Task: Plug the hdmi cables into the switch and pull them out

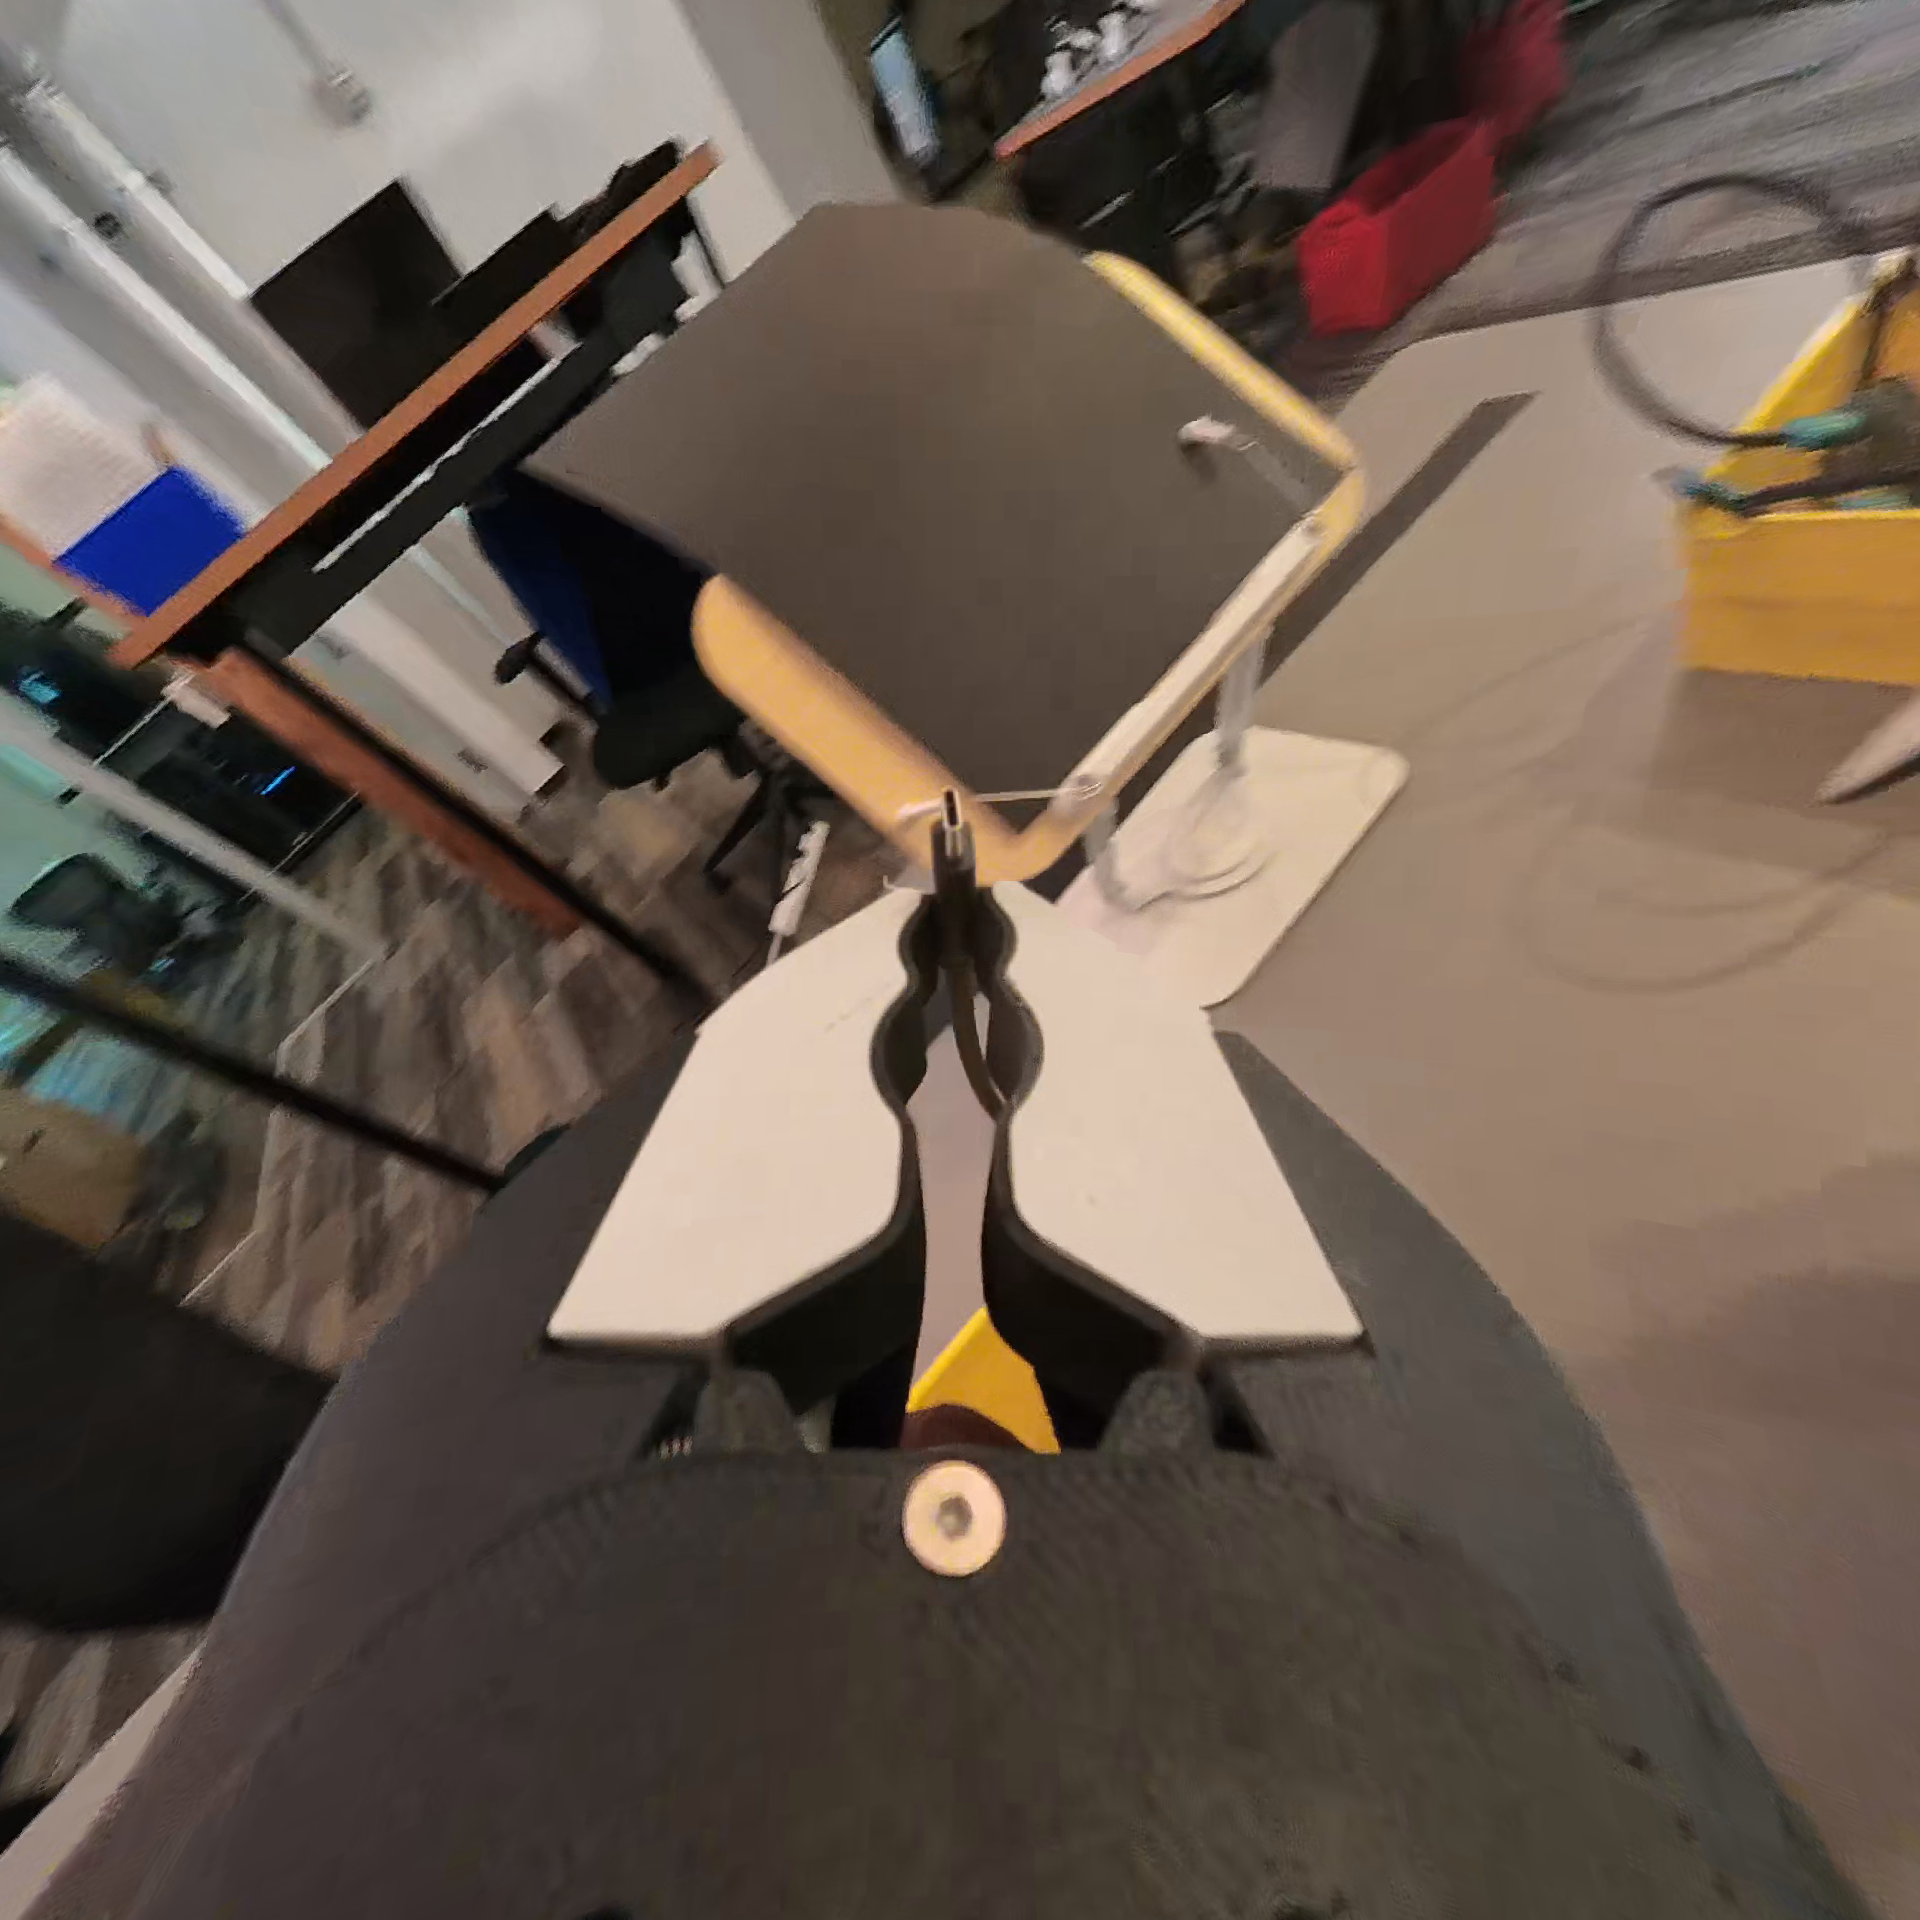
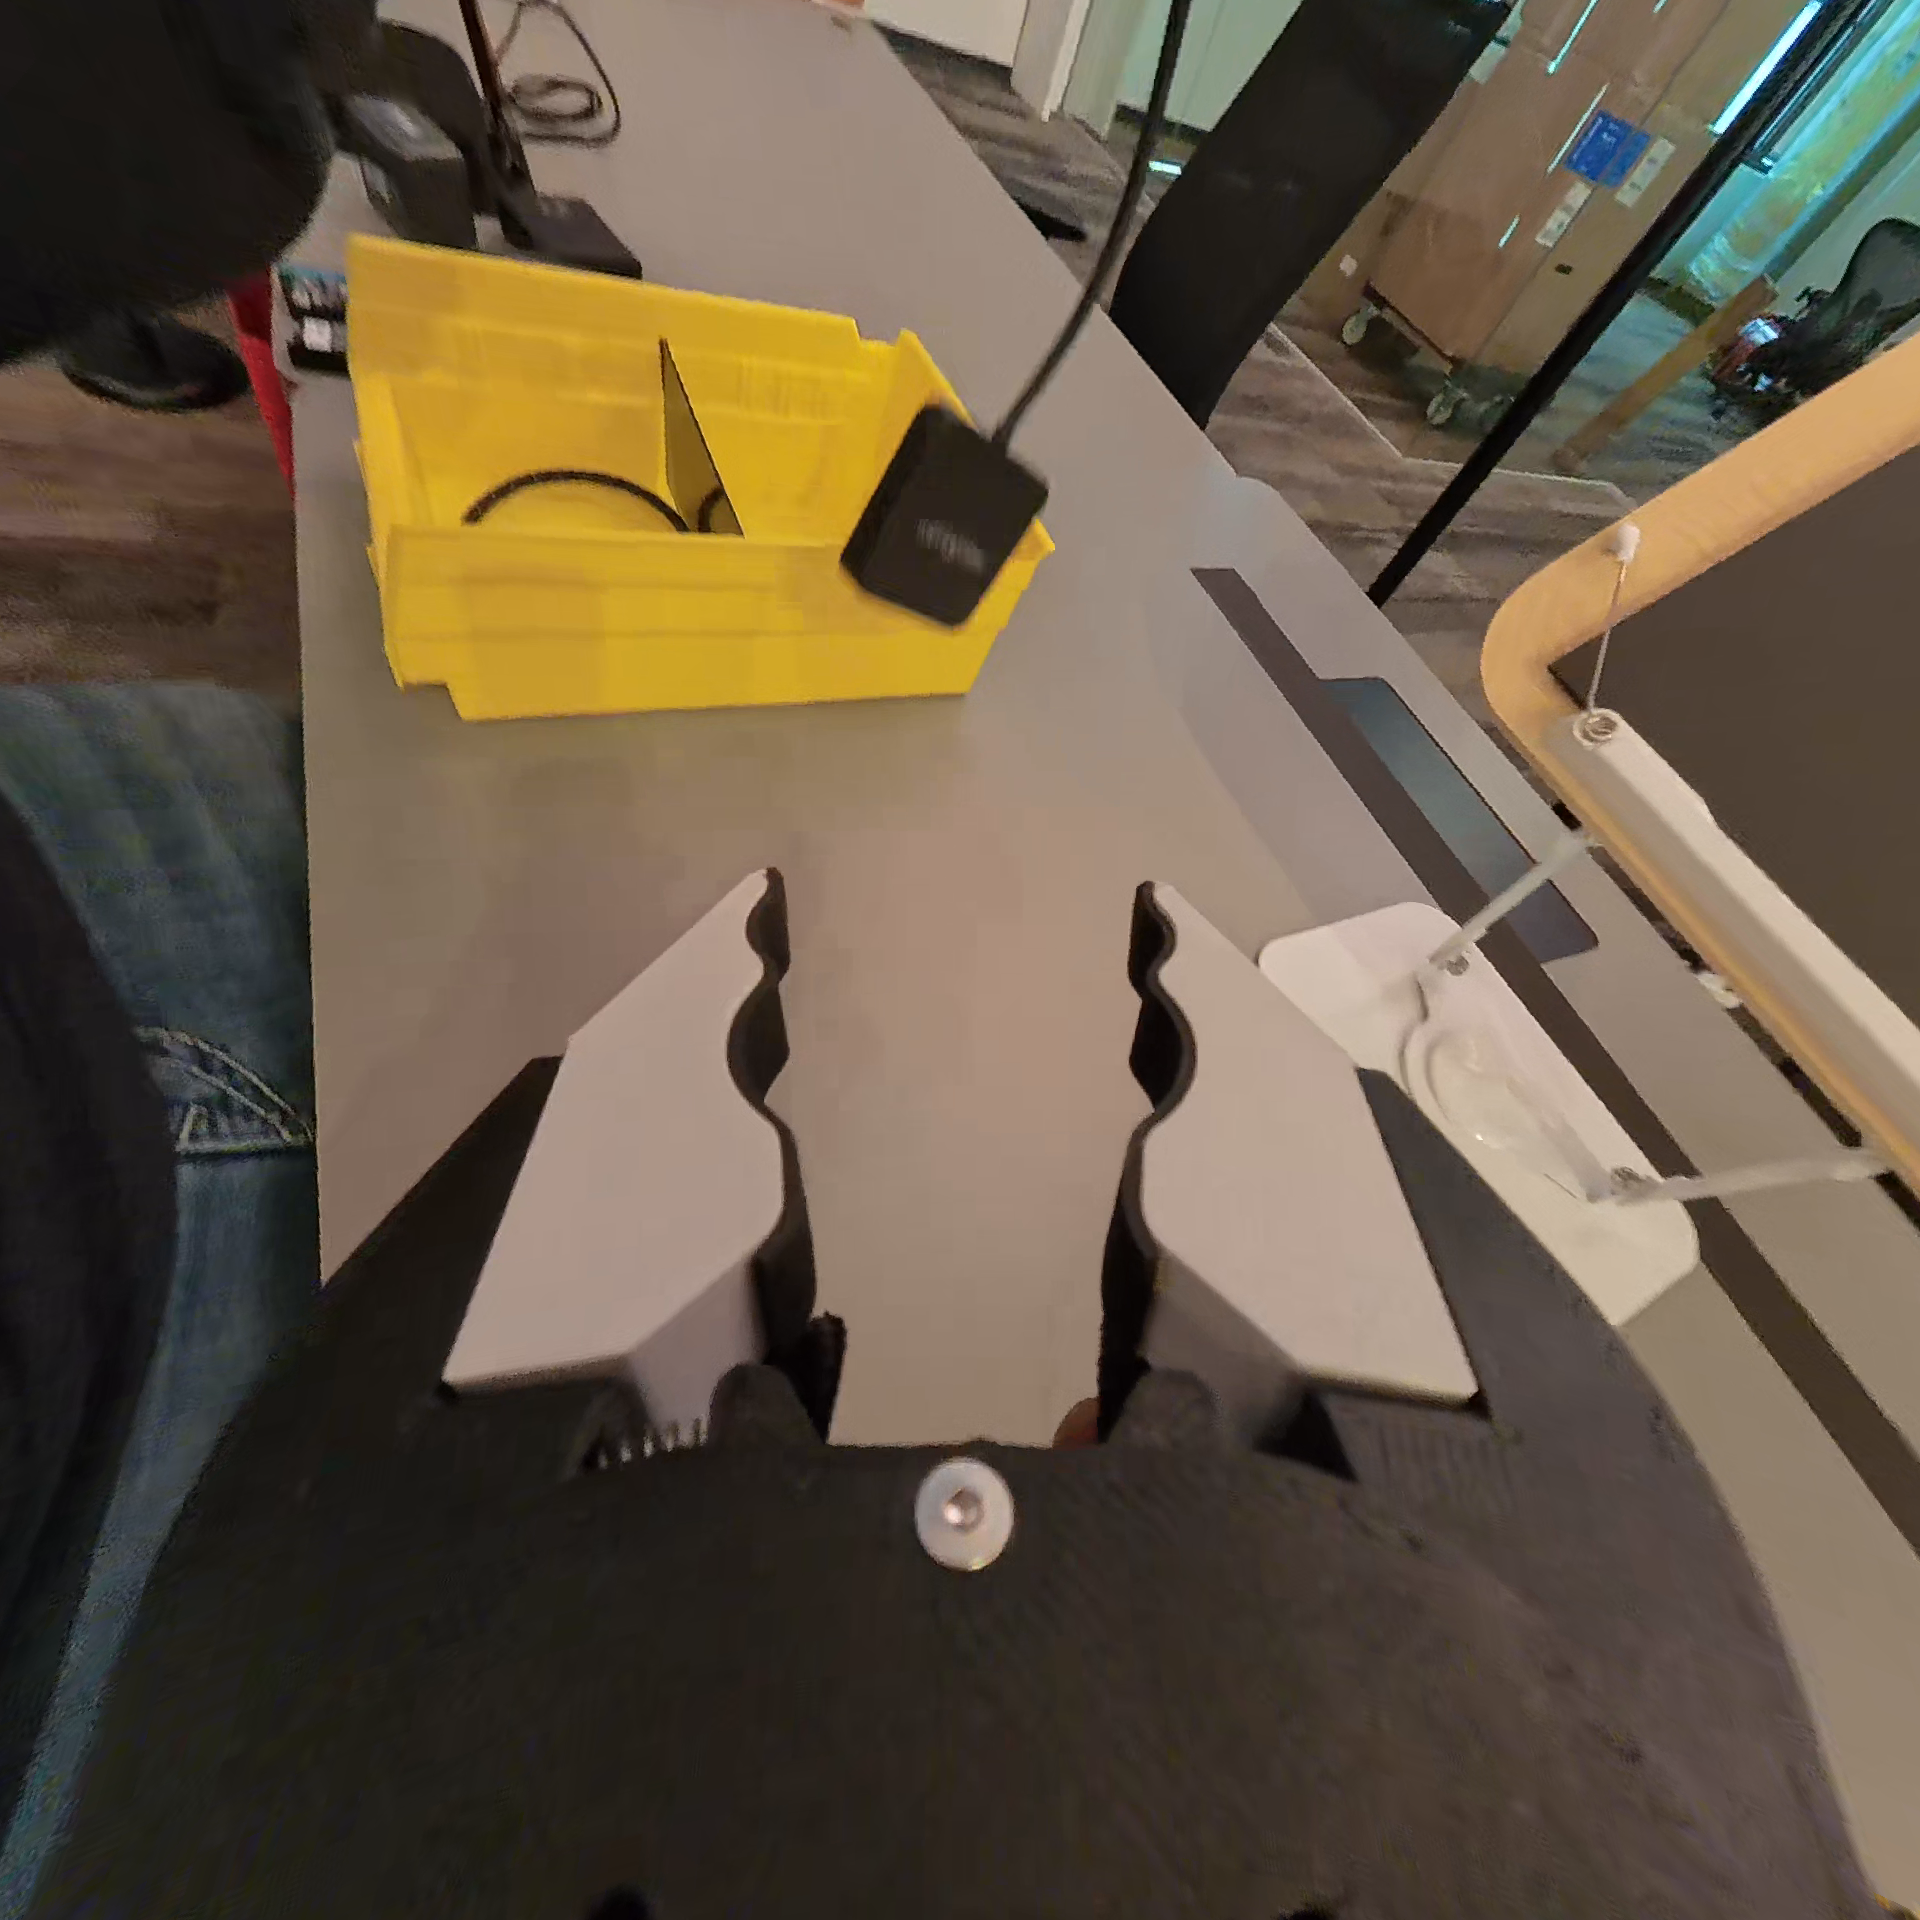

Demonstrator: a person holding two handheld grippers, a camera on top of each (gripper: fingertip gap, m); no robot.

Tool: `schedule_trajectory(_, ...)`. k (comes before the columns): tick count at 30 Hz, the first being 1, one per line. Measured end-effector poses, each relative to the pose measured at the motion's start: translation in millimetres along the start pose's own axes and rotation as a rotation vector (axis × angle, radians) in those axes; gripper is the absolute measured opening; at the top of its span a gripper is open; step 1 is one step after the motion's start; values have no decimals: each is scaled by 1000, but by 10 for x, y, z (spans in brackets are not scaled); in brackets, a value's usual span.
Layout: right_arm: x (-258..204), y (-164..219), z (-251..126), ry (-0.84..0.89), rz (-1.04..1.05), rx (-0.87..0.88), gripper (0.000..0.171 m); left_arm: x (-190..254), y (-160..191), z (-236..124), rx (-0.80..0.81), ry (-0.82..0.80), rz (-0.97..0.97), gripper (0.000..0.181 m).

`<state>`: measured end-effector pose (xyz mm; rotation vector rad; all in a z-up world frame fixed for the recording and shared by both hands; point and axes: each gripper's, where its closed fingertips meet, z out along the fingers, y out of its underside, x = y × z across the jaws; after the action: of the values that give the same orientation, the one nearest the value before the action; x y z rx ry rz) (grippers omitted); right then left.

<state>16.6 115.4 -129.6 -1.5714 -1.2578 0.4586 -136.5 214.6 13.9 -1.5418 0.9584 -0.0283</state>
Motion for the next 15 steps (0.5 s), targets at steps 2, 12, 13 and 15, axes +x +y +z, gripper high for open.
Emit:
schedule_trajectory(2,9,-37,106,-18,53,25,69,356,-189,82,39,78,6,6)
schedule_trajectory(12,-36,453,659,-85,241,-70,69,1713,-475,464,63,296,29,6)
schedule_trajectory(13,-8,520,696,-69,254,-78,65,1770,-486,468,66,303,32,6)
schedule_trajectory(15,25,651,757,-48,267,-106,61,1866,-496,472,66,318,30,6)
